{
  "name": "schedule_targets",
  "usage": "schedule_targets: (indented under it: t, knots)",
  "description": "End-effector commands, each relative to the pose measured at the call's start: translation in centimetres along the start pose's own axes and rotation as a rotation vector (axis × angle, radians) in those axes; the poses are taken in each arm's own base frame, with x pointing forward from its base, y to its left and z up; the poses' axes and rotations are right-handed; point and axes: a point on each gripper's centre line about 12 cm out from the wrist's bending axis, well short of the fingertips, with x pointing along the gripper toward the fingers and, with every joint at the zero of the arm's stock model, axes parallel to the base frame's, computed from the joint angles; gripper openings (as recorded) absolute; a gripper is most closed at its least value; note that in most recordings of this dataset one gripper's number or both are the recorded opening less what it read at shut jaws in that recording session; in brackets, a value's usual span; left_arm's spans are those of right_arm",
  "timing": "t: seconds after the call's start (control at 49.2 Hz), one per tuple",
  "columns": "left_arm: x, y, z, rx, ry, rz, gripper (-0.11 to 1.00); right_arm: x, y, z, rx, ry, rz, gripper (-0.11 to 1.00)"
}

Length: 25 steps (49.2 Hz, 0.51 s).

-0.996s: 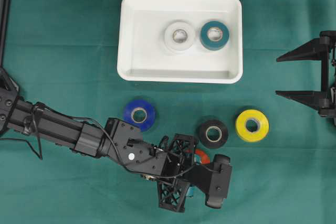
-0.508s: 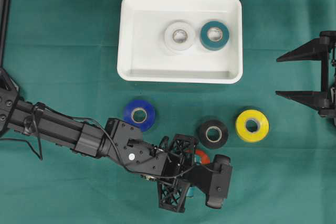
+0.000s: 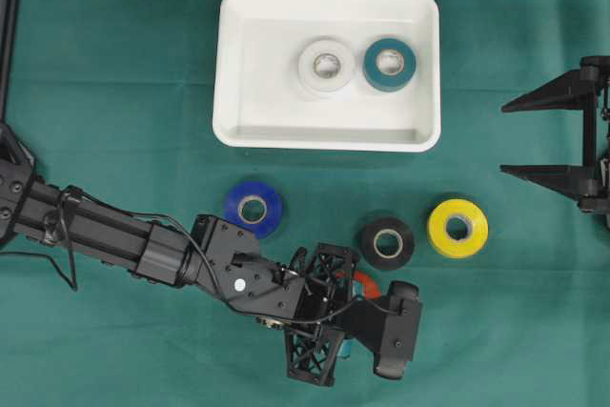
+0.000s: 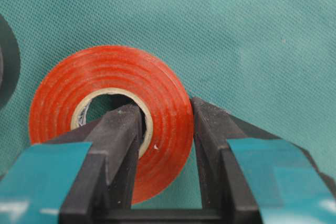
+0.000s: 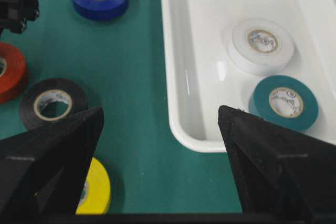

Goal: Pick up the tape from a random location and place it into the white case.
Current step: 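Lower the left fingers into the orange-red roll's core, then spread the left fingers inside the core and lift the orange-red roll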

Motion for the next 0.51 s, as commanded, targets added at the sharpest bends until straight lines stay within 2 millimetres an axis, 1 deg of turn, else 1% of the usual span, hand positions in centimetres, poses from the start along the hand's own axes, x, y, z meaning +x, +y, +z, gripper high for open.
schedule_targets:
  t: [0.0, 0.142, 0.244, 0.346, 0.488]
  knots:
    - [-3.7, -0.5, 2.3, 0.001, -0.093, -0.011, 0.23, 0.1, 0.0, 0.7, 0.001, -0.014, 0.001, 0.86]
    - [-5.9, -0.5, 2.8, 0.007, -0.107, -0.011, 0.23, 0.1, 0.0, 0.7, -0.001, -0.012, 0.0, 0.86]
    - [-7.9, -0.5, 3.2, 0.01, -0.115, -0.009, 0.23, 0.1, 0.1, 0.7, -0.001, -0.014, 0.001, 0.86]
    - [-10.4, -0.5, 4.1, 0.012, -0.158, -0.01, 0.23, 0.1, 0.0, 0.7, -0.001, -0.014, 0.001, 0.86]
    - [-13.7, -0.5, 4.8, 0.021, -0.199, -0.007, 0.23, 0.1, 0.0, 0.7, -0.001, -0.012, 0.0, 0.86]
